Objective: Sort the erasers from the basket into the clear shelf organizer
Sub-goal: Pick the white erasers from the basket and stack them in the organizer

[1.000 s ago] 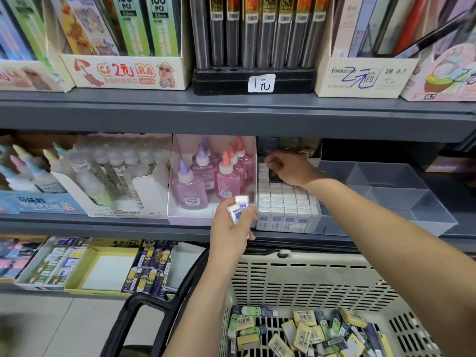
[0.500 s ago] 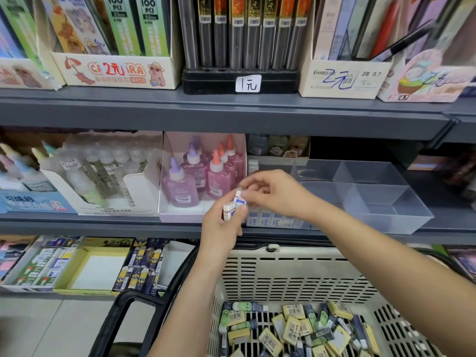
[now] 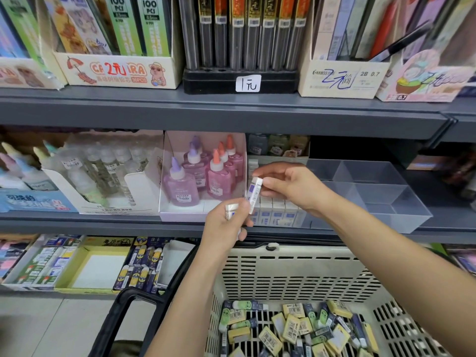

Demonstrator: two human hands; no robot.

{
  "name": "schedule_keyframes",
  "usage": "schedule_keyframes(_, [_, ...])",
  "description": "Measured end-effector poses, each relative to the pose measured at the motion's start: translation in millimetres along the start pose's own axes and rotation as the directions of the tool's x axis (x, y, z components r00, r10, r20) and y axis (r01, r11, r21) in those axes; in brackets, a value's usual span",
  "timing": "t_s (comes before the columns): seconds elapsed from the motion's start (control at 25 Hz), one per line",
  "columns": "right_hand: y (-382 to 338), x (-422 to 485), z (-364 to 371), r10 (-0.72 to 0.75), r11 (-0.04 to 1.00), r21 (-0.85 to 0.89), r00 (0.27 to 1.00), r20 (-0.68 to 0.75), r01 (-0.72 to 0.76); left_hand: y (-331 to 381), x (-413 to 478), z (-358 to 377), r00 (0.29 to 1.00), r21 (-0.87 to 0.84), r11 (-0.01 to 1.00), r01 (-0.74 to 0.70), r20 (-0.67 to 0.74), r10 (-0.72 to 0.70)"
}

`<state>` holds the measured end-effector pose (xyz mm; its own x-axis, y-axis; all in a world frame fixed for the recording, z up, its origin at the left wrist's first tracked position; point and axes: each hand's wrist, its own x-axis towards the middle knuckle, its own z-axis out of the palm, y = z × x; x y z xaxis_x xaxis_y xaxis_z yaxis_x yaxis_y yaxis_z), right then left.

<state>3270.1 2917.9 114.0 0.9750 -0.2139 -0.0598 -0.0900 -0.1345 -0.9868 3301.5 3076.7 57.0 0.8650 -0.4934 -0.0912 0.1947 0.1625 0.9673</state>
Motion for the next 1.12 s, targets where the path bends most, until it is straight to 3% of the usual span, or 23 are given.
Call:
schedule_keyframes(0.08, [-1, -2, 1, 0.038, 0.999, -0.002, 0.999, -0.014, -0.038, -1, 0, 2, 0.999, 0.018, 1.0, -0.019, -0.028, 0.019])
schedule_keyframes(0.2, [-3, -4, 1, 0.036, 0.982, -0.188, 0.999, 0.018, -0.032, -1, 0, 4, 0.997, 0.06, 0.997, -0.044, -0.062, 0.048])
schedule_keyframes(0.32, [-3, -1, -2, 0.075, 0.964, -0.259, 0.997, 0.028, -0.065, -3, 1, 5, 0.995, 0.074, 0.996, -0.058, -0.071, 0.063])
schedule_keyframes(0.44, [-7, 17, -16, 0.056, 0.971, -0.222, 0.985, -0.166, -0.093, -6, 3, 4, 0.992, 0.067, 0.998, -0.018, -0.127, 0.026])
schedule_keyframes(0.52, [-10, 39, -25, -0.074, 0.966, -0.257, 0.937, -0.34, -0.017, -7, 3, 4, 0.99, 0.06, 0.998, -0.019, -0.138, 0.027])
schedule_keyframes(0.56, [-9, 49, -28, -0.173, 0.927, -0.375, 0.91, -0.377, 0.021, -8, 3, 4, 0.989, 0.068, 0.997, -0.036, -0.138, 0.045])
schedule_keyframes(0.64, [-3, 63, -30, -0.34, 0.728, -0.685, 0.885, -0.319, 0.032, -9, 3, 4, 0.985, 0.095, 0.992, -0.078, -0.143, 0.091])
schedule_keyframes(0.72, [5, 68, -28, -0.413, 0.572, -0.817, 0.885, -0.215, 0.068, -9, 4, 3, 0.981, 0.121, 0.988, -0.098, -0.156, 0.117])
schedule_keyframes(0.88, [13, 72, -25, -0.5, 0.459, -0.876, 0.859, -0.114, 0.151, -5, 4, 2, 0.979, 0.109, 0.989, -0.096, -0.167, 0.113])
schedule_keyframes(1.12, [11, 75, -31, -0.497, 0.476, -0.872, 0.854, -0.154, 0.119, 0, 2, 3, 0.981, 0.1, 0.992, -0.078, -0.169, 0.094])
